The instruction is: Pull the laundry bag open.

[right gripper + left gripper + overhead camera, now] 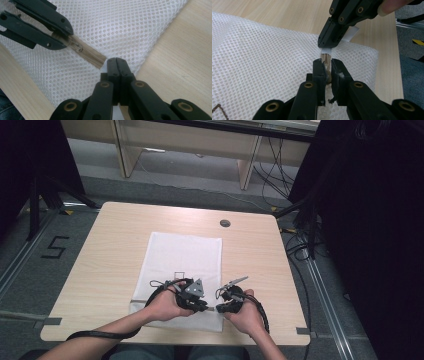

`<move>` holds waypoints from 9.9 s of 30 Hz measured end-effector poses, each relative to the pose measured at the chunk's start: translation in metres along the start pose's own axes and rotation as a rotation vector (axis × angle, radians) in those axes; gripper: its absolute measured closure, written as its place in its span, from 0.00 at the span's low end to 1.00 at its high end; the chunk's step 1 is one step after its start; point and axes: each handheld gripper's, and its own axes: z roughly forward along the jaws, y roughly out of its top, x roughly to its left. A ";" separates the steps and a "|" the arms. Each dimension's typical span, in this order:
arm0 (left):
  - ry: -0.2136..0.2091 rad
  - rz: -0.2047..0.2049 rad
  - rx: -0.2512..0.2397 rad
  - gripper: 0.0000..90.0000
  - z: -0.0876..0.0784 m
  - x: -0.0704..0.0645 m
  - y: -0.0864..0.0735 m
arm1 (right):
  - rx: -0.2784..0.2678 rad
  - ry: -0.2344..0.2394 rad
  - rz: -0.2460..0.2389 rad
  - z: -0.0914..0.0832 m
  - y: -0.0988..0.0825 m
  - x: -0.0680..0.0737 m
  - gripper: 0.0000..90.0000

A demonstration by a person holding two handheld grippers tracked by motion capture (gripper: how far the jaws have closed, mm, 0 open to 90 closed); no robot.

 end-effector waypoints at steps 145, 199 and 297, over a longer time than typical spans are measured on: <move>0.017 0.020 0.004 0.91 -0.031 0.002 -0.013 | 0.005 -0.003 0.015 0.000 -0.001 0.001 1.00; 0.020 -0.013 -0.020 0.91 -0.046 0.004 -0.023 | 0.003 -0.003 0.014 0.000 -0.001 0.001 1.00; 0.062 -0.075 0.018 0.91 -0.099 0.013 -0.073 | 0.031 -0.046 0.012 -0.002 -0.001 0.004 1.00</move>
